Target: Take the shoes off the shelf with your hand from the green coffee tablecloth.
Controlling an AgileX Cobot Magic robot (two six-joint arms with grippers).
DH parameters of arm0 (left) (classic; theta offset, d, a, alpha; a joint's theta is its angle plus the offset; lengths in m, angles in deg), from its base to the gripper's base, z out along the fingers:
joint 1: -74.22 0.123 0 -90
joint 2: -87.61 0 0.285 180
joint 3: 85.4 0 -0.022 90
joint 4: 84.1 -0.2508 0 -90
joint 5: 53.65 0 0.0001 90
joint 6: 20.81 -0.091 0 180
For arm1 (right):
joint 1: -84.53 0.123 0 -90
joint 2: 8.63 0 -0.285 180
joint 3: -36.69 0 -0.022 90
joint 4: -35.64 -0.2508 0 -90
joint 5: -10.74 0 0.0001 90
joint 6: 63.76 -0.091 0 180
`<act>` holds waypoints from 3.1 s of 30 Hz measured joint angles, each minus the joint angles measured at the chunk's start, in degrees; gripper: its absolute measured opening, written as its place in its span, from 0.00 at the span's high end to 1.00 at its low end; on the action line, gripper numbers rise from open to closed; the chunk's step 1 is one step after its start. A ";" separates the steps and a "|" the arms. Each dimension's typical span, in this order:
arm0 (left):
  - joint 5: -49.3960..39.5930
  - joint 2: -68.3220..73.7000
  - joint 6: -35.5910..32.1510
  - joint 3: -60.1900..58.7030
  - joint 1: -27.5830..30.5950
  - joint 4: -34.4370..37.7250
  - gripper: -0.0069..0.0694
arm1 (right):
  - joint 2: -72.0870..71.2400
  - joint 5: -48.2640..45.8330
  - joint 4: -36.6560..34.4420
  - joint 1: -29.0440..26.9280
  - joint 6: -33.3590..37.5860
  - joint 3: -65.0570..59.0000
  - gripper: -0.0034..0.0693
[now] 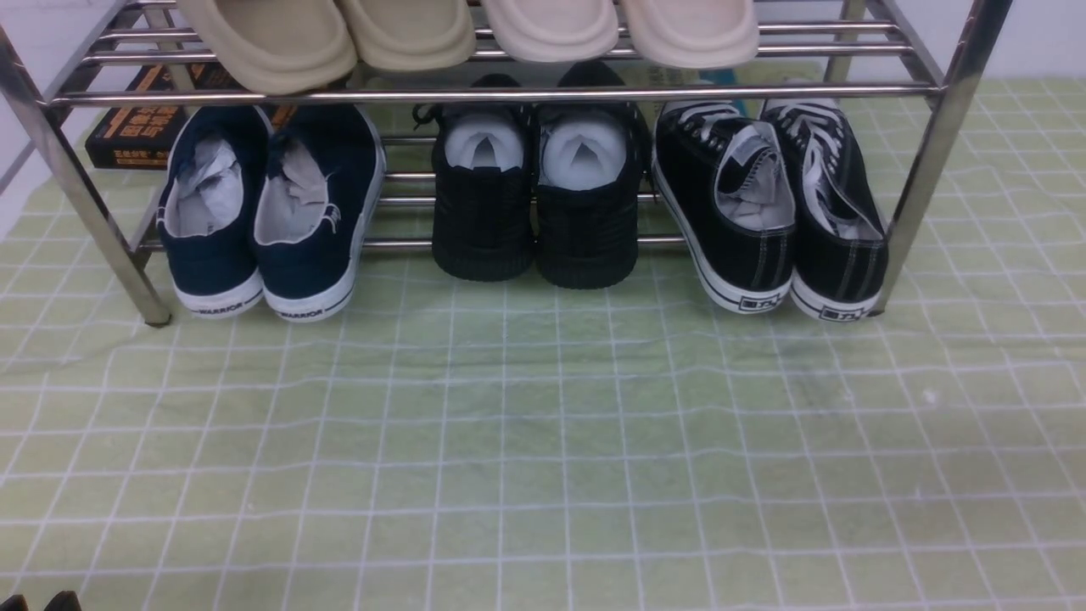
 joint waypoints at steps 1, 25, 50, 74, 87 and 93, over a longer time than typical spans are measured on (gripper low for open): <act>0.00 0.00 0.00 0.00 0.00 0.00 0.59 | 4.10 -2.98 0.18 0.00 0.20 1.07 0.96; 0.00 0.00 0.00 0.00 0.00 0.00 0.59 | 62.98 -33.05 19.04 15.51 -4.23 53.46 0.95; 0.00 0.00 0.00 0.00 0.00 0.00 0.59 | 93.26 -24.39 51.02 23.32 -21.50 80.70 0.49; 0.00 0.00 0.00 0.00 0.00 0.00 0.59 | 94.51 -26.03 48.21 23.34 -20.90 80.99 0.95; 0.00 0.00 0.00 0.00 0.00 0.00 0.59 | 90.86 -29.91 46.67 23.40 -20.78 80.99 0.95; 0.00 0.00 0.00 0.00 0.00 0.00 0.59 | 89.90 -33.35 45.75 23.40 -20.57 80.99 0.94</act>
